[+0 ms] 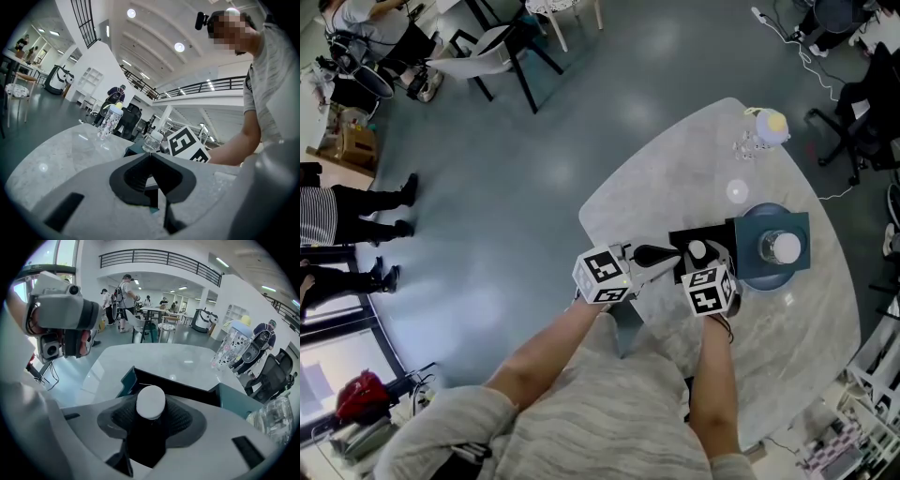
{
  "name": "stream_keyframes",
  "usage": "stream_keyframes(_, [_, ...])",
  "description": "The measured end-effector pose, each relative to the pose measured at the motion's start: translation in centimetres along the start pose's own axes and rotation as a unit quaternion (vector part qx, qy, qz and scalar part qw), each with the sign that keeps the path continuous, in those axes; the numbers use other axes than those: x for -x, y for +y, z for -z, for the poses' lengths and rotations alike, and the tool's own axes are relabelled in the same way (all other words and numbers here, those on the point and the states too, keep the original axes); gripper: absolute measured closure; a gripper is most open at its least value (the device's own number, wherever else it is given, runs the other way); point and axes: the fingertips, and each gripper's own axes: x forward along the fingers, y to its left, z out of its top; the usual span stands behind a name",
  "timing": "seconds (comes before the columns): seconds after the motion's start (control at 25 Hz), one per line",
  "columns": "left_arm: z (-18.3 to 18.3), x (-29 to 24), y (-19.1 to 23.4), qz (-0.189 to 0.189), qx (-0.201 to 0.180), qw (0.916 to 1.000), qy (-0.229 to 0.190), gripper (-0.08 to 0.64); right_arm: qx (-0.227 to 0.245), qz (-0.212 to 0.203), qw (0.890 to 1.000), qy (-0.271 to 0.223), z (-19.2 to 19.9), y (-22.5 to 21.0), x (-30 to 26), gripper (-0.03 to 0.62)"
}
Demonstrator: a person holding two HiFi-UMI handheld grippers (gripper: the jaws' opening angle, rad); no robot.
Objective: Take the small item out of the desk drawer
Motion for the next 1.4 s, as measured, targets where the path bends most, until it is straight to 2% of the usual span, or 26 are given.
stream_keyframes(0.32, [-0.4, 0.4, -0.3, 0.004, -0.007, 1.0, -0.002, 0.543, -0.016, 0.004, 1.0, -0.009, -0.2, -0.1, 0.6, 0.423])
stream_keyframes(0.68, [-1.5, 0.5, -1.2, 0.016, -0.021, 0.9996, -0.005, 0.543, -0.084, 0.016, 0.995, -0.058, -0.9, -0.8, 3.4, 0.424])
stream_keyframes(1.16, [-3.0, 0.5, -4.1, 0.049, -0.05, 0.9976, -0.006, 0.543, -0.161, 0.045, 0.974, -0.152, -2.1, -1.4, 9.1, 0.425])
stream_keyframes(1.4, [-4.1, 1.0, -6.9, 0.077, -0.073, 0.9943, -0.01, 0.543, -0.172, 0.054, 0.966, -0.187, -2.3, -0.3, 12.5, 0.425])
